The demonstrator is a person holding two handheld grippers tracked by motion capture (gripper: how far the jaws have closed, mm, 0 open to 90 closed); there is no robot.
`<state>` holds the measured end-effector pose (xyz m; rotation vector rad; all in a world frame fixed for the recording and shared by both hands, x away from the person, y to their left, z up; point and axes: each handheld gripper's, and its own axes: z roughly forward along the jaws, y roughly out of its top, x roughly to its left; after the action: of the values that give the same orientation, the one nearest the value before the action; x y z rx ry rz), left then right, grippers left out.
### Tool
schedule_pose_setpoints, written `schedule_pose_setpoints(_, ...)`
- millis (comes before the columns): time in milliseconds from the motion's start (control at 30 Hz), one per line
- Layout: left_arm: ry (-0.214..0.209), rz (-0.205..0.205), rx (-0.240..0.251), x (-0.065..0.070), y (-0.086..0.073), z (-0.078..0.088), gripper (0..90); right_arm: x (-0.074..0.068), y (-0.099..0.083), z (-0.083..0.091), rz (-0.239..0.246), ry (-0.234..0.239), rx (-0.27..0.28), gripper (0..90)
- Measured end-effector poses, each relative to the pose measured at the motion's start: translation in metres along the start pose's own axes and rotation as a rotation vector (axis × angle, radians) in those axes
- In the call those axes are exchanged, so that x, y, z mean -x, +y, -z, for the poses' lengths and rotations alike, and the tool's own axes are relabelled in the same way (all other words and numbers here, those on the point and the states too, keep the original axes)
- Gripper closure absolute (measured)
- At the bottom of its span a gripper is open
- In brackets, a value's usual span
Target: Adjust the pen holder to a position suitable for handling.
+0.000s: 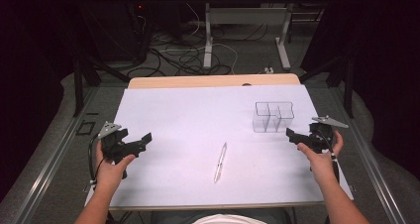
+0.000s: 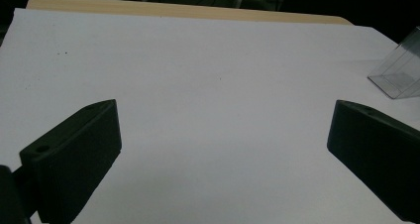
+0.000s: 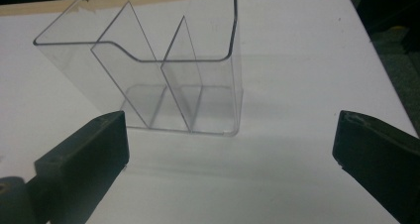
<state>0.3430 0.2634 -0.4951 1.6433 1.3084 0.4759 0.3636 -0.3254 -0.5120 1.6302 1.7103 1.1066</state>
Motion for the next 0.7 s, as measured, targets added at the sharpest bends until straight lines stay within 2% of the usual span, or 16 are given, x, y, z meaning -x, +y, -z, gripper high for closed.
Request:
schedule_pose_setpoints(67, -0.001, -0.002, 0.0, 0.0, 0.0, 0.001, 0.2, -0.001, 0.002, 0.001, 0.018, -0.027, 0.027, 0.6)
schedule_pose_setpoints(100, -0.001, -0.002, 0.0, 0.0, 0.0, 0.001, 0.2, -0.002, 0.002, 0.0, 0.015, -0.037, 0.032, 0.6)
schedule_pose_setpoints(133, -0.004, -0.01, 0.004, 0.0, 0.001, 0.001, 0.2, -0.002, 0.003, 0.0, 0.034, -0.044, 0.03, 1.2)
schedule_pose_setpoints(367, -0.007, -0.014, 0.016, 0.001, 0.001, 0.001, 0.2, -0.004, 0.005, -0.002, 0.096, -0.077, 0.051, 3.4)
schedule_pose_setpoints(433, -0.004, -0.024, 0.008, 0.001, 0.0, 0.001, 0.2, -0.003, 0.007, -0.003, 0.1, -0.096, 0.07, 7.7)
schedule_pose_setpoints(500, -0.002, -0.024, 0.011, 0.001, -0.001, 0.003, 0.2, -0.003, 0.01, -0.001, 0.11, -0.121, 0.079, 15.9)
schedule_pose_setpoints(533, -0.003, -0.021, 0.011, 0.001, -0.002, 0.004, 0.2, -0.002, 0.012, -0.001, 0.119, -0.129, 0.092, 16.1)
schedule_pose_setpoints(600, 0.0, -0.016, 0.012, 0.001, -0.004, 0.007, 0.2, 0.002, 0.017, -0.002, 0.125, -0.121, 0.108, 20.8)
schedule_pose_setpoints(633, 0.0, -0.016, 0.012, 0.001, -0.004, 0.007, 0.2, 0.002, 0.019, -0.003, 0.109, -0.123, 0.117, 24.3)
schedule_pose_setpoints(667, 0.003, -0.019, 0.013, 0.001, -0.004, 0.008, 0.2, 0.002, 0.019, -0.003, 0.109, -0.123, 0.117, 24.3)
schedule_pose_setpoints(700, 0.008, -0.018, 0.014, 0.0, -0.005, 0.01, 0.2, 0.003, 0.023, -0.003, 0.107, -0.119, 0.117, 28.9)
